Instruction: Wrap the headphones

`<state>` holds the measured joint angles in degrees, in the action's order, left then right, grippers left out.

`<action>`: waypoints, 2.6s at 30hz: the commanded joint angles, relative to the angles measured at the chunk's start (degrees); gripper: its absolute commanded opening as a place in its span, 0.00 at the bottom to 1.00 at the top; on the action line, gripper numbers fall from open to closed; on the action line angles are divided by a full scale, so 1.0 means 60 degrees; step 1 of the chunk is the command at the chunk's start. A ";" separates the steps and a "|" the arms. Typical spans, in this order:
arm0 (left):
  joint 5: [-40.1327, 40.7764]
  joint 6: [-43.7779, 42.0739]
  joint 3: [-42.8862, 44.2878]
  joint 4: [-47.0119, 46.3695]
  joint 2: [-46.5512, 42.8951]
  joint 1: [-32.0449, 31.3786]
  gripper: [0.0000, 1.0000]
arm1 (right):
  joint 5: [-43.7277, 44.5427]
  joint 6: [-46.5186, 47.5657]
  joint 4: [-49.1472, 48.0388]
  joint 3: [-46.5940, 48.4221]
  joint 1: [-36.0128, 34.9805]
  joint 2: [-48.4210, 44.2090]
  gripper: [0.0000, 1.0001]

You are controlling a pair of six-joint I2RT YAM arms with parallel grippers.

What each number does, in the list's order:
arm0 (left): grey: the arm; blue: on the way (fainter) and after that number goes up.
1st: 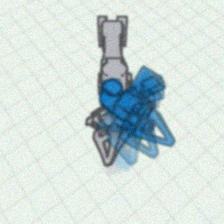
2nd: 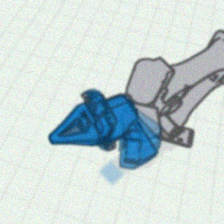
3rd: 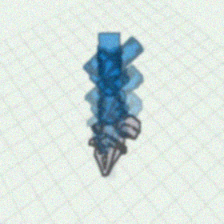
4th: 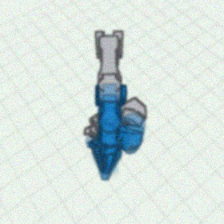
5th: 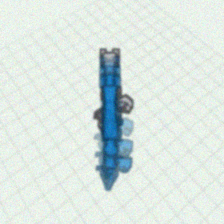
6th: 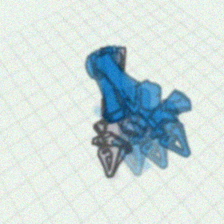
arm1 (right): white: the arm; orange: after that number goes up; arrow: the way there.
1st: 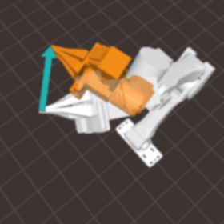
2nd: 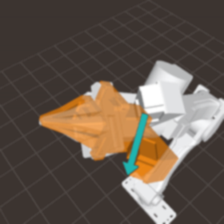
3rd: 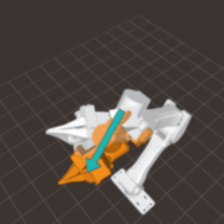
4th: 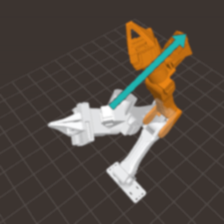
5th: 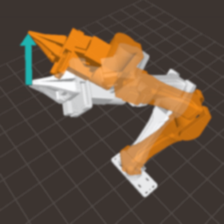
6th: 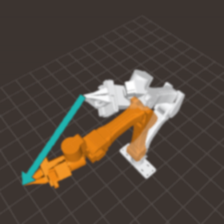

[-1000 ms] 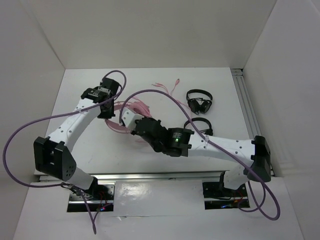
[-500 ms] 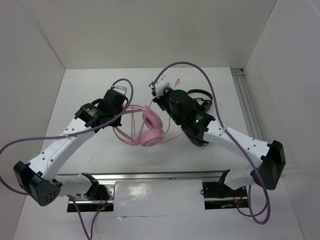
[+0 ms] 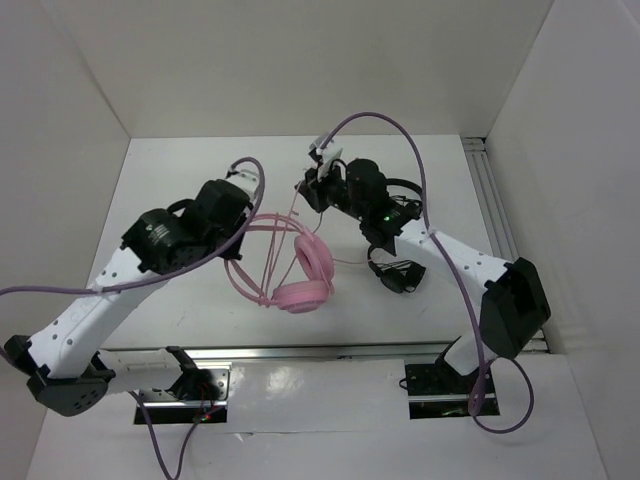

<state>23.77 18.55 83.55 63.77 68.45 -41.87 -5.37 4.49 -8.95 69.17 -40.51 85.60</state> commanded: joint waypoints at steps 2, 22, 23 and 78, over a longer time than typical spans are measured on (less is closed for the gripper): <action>-0.0140 0.0264 0.2023 0.0912 -0.0729 -0.0185 0.00 | -0.2411 -0.1450 -0.2327 -0.0350 0.0350 0.0832 0.21; 0.1618 0.2621 0.6478 0.0827 -0.0201 -0.0185 0.00 | -0.5024 -0.6270 -0.9390 -0.1259 -0.1158 0.5255 0.42; 0.1910 0.2709 0.6597 0.0711 -0.0201 -0.0185 0.00 | -0.5140 -0.6373 -0.9769 -0.1259 -0.1245 0.5433 0.42; -0.2451 0.0205 -0.2017 -0.0961 0.0093 -0.0096 0.00 | 0.6645 0.3677 0.1900 0.1112 -0.1820 -0.1129 0.00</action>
<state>13.15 21.41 69.80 54.33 73.54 -40.62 39.64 27.29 9.87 71.11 -57.25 78.41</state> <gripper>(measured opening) 0.147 0.007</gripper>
